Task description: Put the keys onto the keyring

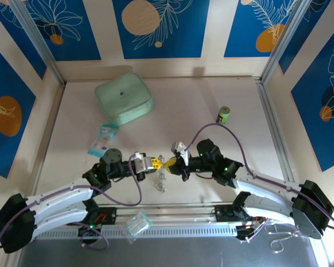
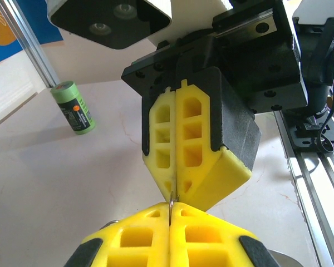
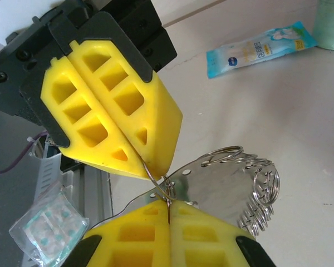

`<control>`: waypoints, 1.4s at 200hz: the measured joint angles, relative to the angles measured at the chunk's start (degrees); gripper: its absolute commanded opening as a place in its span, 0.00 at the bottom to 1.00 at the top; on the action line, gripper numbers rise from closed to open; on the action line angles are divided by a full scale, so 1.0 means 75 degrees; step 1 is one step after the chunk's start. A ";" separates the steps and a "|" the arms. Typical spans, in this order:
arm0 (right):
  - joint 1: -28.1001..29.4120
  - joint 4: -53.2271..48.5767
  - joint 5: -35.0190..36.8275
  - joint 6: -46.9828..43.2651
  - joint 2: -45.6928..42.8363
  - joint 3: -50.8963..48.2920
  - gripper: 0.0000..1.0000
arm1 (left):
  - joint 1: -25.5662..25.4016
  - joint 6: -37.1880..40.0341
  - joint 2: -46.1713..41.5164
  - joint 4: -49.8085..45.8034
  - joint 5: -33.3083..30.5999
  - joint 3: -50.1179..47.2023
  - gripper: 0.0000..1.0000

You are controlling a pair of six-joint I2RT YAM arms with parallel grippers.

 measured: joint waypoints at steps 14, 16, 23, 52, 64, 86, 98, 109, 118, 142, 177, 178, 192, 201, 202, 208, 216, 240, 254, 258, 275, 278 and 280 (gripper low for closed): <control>0.0000 0.0061 0.0000 -0.0009 0.0023 -0.0003 0.10 | 0.0000 -0.0052 0.0015 0.0064 0.0000 -0.0006 0.00; 0.0000 0.0070 0.0000 -0.0006 0.0023 -0.0003 0.11 | 0.0000 -0.0052 0.0020 0.0082 0.0003 -0.0006 0.00; 0.0000 0.0087 0.0000 -0.0006 0.0023 -0.0003 0.11 | 0.0000 -0.0082 0.0035 0.0140 0.0003 -0.0006 0.00; -0.0006 0.0195 0.0006 -0.0017 0.0000 -0.0055 0.09 | -0.0003 -0.0143 0.0087 0.0265 0.0006 -0.0006 0.00; -0.0006 0.0245 0.0003 -0.0032 -0.0044 -0.0131 0.08 | -0.0003 -0.0143 0.0111 0.0271 0.0012 -0.0006 0.00; -0.0006 0.0274 0.0006 -0.0032 -0.0210 -0.0233 0.09 | -0.0003 -0.0140 0.0131 0.0309 0.0035 -0.0006 0.00; -0.0006 0.0268 0.0029 -0.0038 -0.0291 -0.0248 0.09 | -0.0003 -0.0137 0.0131 0.0321 0.0038 -0.0006 0.00; -0.0012 0.0248 0.0035 -0.0041 -0.0356 -0.0251 0.09 | -0.0003 -0.0137 0.0131 0.0321 0.0038 -0.0006 0.00; -0.0012 0.0242 0.0035 -0.0061 -0.0399 -0.0251 0.08 | -0.0003 -0.0137 0.0131 0.0329 0.0038 -0.0006 0.00; -0.0020 0.0219 0.0038 -0.0090 -0.0443 -0.0251 0.05 | -0.0003 -0.0140 0.0131 0.0356 0.0038 -0.0006 0.00; -0.0020 0.0251 0.0015 -0.0096 -0.0306 -0.0251 0.06 | -0.0003 -0.0140 0.0131 0.0323 0.0035 -0.0006 0.00; -0.0020 0.0251 0.0015 -0.0096 -0.0297 -0.0251 0.06 | -0.0003 -0.0143 0.0131 0.0318 0.0038 -0.0006 0.00; -0.0020 0.0289 -0.0029 -0.0093 -0.0166 -0.0248 0.07 | -0.0003 -0.0163 0.0134 0.0297 0.0038 -0.0006 0.00; -0.0020 0.0321 -0.0061 -0.0090 -0.0076 -0.0248 0.09 | -0.0003 -0.0169 0.0143 0.0294 0.0038 -0.0006 0.00; -0.0020 0.0323 -0.0064 -0.0093 -0.0073 -0.0248 0.09 | -0.0003 -0.0172 0.0143 0.0291 0.0038 -0.0006 0.00; -0.0020 0.0341 -0.0085 -0.0093 -0.0029 -0.0248 0.11 | -0.0003 -0.0175 0.0146 0.0286 0.0038 -0.0006 0.00; -0.0020 0.0353 -0.0090 -0.0099 0.0012 -0.0248 0.17 | -0.0003 -0.0192 0.0146 0.0283 0.0050 -0.0006 0.00; -0.0017 0.0306 -0.0125 -0.0134 0.0015 -0.0248 0.30 | -0.0003 -0.0198 0.0146 0.0358 0.0067 -0.0006 0.00; -0.0017 0.0303 -0.0105 -0.0192 -0.0055 -0.0248 0.34 | -0.0003 -0.0198 0.0146 0.0373 0.0073 -0.0006 0.00; -0.0017 0.0306 -0.0105 -0.0245 -0.0090 -0.0248 0.35 | -0.0003 -0.0198 0.0146 0.0373 0.0079 -0.0006 0.00; -0.0017 0.0335 -0.0099 -0.0353 -0.0274 -0.0248 0.36 | -0.0003 -0.0224 0.0146 0.0373 0.0099 -0.0006 0.00; -0.0017 0.0344 -0.0099 -0.0388 -0.0303 -0.0248 0.36 | -0.0003 -0.0224 0.0146 0.0373 0.0099 -0.0006 0.00; -0.0017 0.0353 -0.0099 -0.0414 -0.0326 -0.0248 0.36 | -0.0003 -0.0230 0.0146 0.0373 0.0102 -0.0006 0.00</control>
